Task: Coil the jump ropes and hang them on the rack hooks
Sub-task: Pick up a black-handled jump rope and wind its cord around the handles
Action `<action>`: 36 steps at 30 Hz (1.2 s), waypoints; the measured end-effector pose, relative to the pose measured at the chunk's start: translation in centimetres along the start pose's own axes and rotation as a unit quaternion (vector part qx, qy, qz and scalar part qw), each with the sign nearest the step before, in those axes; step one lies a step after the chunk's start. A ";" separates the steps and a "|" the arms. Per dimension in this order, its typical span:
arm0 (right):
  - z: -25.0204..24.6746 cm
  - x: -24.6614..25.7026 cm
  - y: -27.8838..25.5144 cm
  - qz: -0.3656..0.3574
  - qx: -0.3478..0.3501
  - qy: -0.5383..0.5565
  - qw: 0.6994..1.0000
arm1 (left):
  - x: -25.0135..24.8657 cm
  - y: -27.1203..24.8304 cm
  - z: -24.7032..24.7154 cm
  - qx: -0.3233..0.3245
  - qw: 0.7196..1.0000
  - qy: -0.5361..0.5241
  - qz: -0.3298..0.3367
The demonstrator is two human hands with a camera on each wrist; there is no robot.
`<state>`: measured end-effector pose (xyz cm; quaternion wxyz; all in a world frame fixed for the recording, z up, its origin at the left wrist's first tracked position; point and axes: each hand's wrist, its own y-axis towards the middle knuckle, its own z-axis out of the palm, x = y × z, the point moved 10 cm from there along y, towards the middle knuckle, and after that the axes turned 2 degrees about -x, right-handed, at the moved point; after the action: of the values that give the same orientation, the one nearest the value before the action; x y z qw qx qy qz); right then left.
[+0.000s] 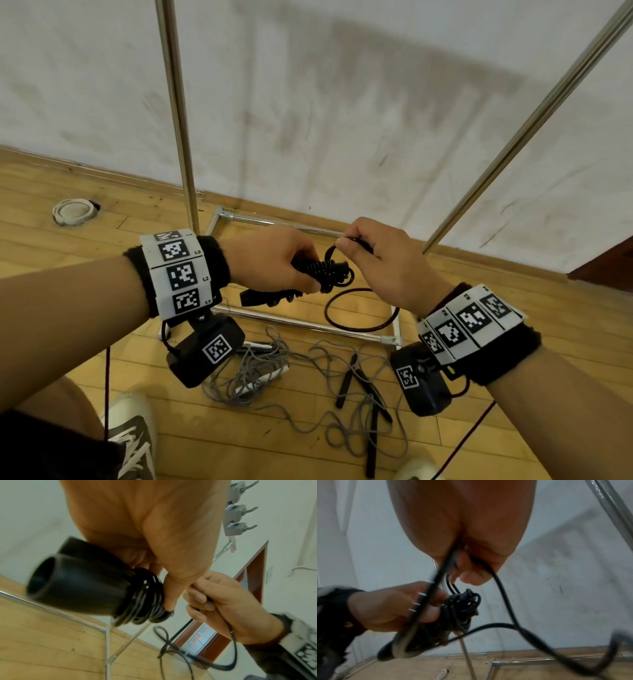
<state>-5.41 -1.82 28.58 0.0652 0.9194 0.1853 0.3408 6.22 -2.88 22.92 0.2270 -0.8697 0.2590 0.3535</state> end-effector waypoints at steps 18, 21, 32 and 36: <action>4.1 0.8 -3.0 0.149 0.070 0.347 0.923 | 0.3 -0.1 -2.9 -0.127 0.991 -0.039 -0.003; 3.7 0.0 -3.0 0.163 0.041 0.378 0.910 | -0.5 -0.7 -3.4 -0.135 0.987 -0.085 0.007; 3.3 -1.4 -3.7 0.151 0.045 0.299 0.941 | -2.6 -1.9 -3.6 -0.100 0.985 -0.138 0.032; 4.1 -2.4 -4.2 0.182 0.087 0.209 0.957 | -3.2 -2.1 -4.1 -0.108 0.984 -0.139 0.039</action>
<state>-5.67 1.18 23.04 -0.1185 0.8479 0.0532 0.5140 7.56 -2.69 28.39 0.1515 -0.8206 0.2187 0.5058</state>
